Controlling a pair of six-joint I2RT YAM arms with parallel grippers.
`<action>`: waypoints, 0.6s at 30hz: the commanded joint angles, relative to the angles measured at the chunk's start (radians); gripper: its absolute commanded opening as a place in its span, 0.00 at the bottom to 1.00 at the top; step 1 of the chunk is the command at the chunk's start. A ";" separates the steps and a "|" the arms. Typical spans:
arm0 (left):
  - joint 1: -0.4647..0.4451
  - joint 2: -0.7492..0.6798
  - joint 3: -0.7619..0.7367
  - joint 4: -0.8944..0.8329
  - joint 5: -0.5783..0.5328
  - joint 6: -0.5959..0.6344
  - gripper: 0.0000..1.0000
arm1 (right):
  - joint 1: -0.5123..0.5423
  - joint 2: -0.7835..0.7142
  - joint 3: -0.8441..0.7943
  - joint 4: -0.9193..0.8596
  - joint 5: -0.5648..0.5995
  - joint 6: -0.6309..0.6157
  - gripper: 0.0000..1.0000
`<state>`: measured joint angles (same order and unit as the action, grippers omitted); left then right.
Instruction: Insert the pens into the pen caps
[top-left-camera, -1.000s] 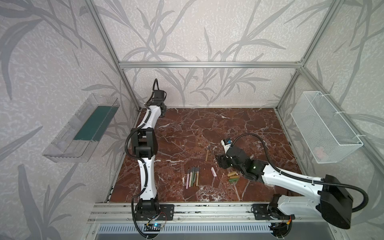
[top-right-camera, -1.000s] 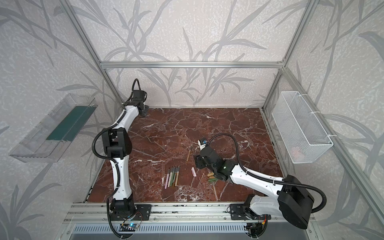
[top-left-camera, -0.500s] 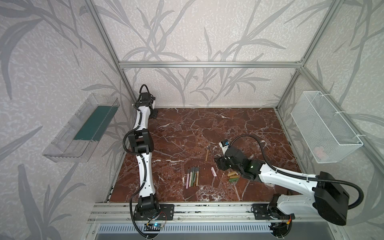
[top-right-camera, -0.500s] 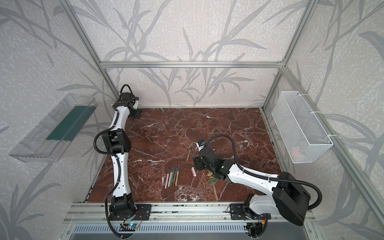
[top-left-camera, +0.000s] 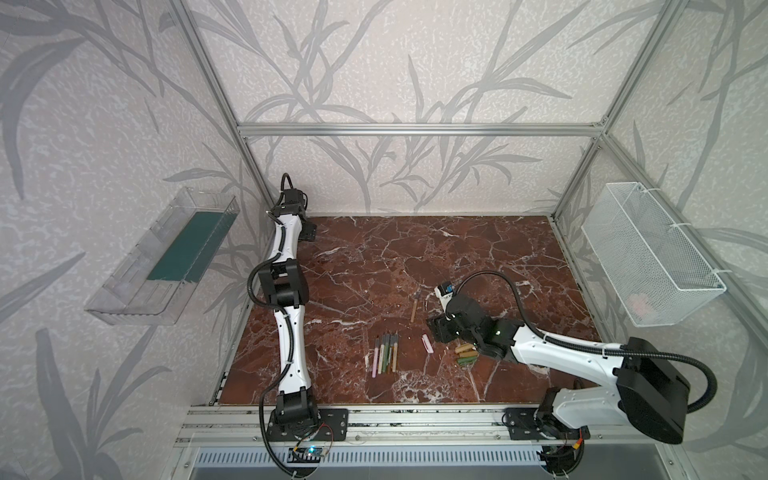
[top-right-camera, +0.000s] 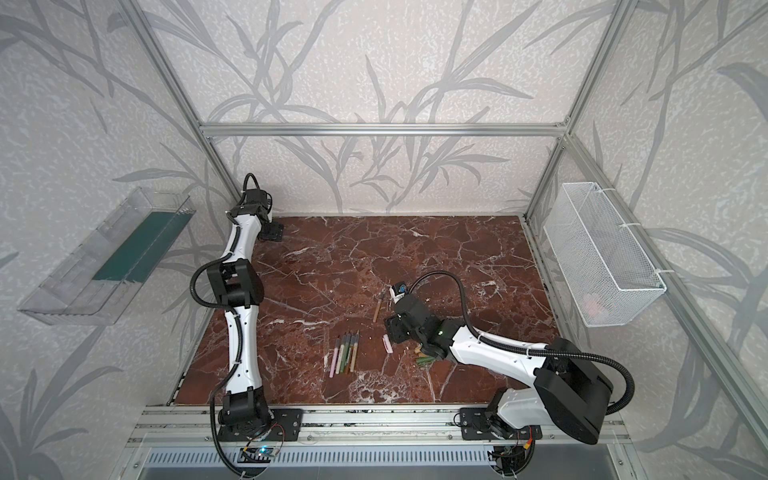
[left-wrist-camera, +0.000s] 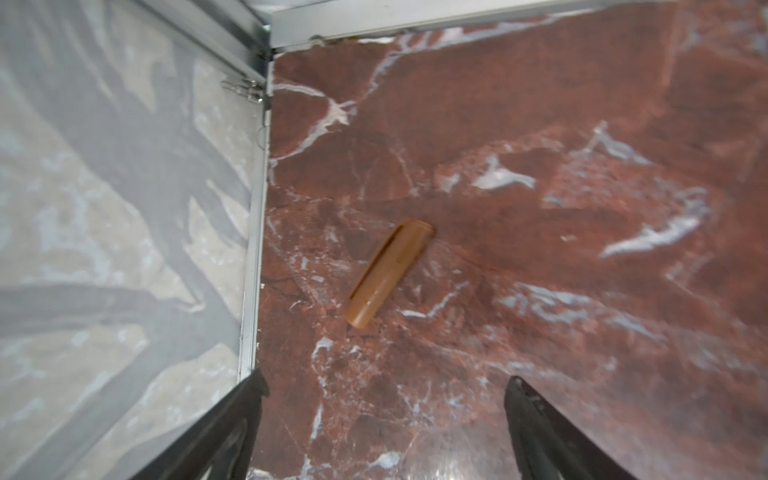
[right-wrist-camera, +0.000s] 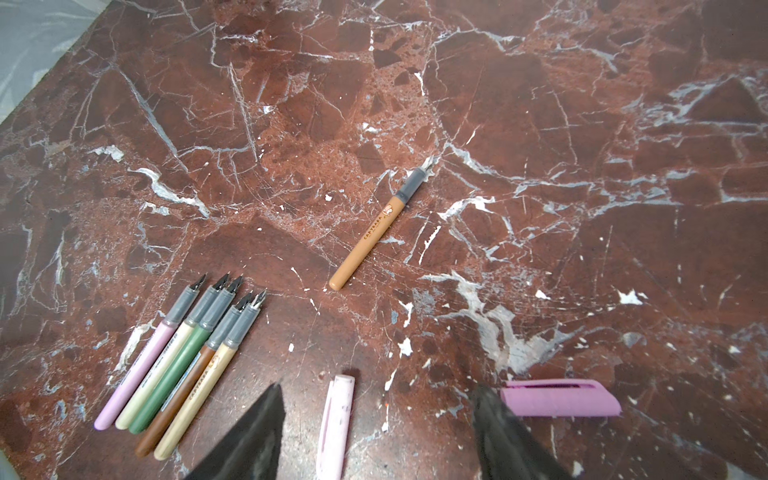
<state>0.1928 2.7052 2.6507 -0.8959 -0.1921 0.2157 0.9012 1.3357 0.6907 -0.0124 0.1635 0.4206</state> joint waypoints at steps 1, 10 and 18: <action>0.002 0.011 -0.003 0.092 0.036 -0.039 0.93 | 0.002 0.011 -0.006 0.046 -0.021 -0.009 0.70; 0.014 0.050 -0.011 0.208 0.153 -0.069 0.94 | 0.001 0.145 0.100 0.020 -0.083 -0.019 0.70; 0.058 0.099 0.055 0.194 0.236 -0.186 1.00 | 0.002 0.164 0.130 0.013 -0.044 -0.024 0.68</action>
<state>0.2214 2.8014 2.6831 -0.6868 -0.0071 0.0944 0.9012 1.5047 0.7921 0.0101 0.0978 0.4126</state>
